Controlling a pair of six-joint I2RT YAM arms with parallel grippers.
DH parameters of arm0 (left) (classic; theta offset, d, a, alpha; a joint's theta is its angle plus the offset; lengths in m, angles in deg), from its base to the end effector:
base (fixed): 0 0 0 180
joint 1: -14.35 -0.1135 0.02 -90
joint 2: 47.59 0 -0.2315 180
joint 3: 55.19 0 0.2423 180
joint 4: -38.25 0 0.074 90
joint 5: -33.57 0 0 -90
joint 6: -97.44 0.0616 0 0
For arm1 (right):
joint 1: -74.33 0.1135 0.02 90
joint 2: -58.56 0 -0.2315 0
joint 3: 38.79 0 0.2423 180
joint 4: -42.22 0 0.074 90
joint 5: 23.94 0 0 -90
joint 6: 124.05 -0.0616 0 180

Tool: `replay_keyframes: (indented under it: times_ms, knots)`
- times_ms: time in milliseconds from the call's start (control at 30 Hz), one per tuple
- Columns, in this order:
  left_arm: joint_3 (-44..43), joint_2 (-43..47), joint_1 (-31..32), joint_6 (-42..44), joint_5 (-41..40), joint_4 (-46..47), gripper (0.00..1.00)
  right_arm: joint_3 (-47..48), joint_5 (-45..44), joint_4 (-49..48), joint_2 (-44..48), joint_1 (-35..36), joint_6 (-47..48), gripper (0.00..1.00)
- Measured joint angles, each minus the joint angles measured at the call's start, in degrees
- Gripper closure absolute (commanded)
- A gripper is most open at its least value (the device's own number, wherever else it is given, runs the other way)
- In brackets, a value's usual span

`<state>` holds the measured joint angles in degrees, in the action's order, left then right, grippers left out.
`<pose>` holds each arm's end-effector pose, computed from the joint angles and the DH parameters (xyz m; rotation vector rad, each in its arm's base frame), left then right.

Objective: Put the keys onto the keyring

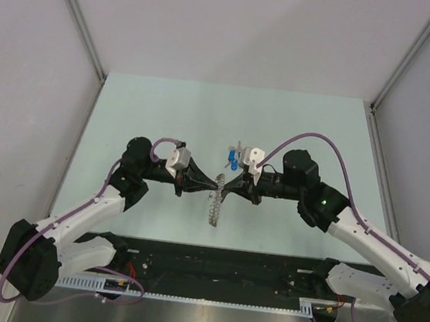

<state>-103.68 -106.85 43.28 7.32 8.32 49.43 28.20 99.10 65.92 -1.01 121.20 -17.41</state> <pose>0.1831 -0.1648 0.2679 1.2560 1.1726 -1.2547 0.1557 0.2154 0.3092 -1.3295 1.3628 0.8955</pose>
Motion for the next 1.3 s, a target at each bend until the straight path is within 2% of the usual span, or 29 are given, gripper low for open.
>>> replay_keyframes:
  times_ms: [1300]
  knots:
    - [0.0, 0.0, 0.0, -1.0, 0.2, 0.2, 1.0, 0.0, 0.0, -0.1, -0.2, 0.7, 0.0, 1.0]
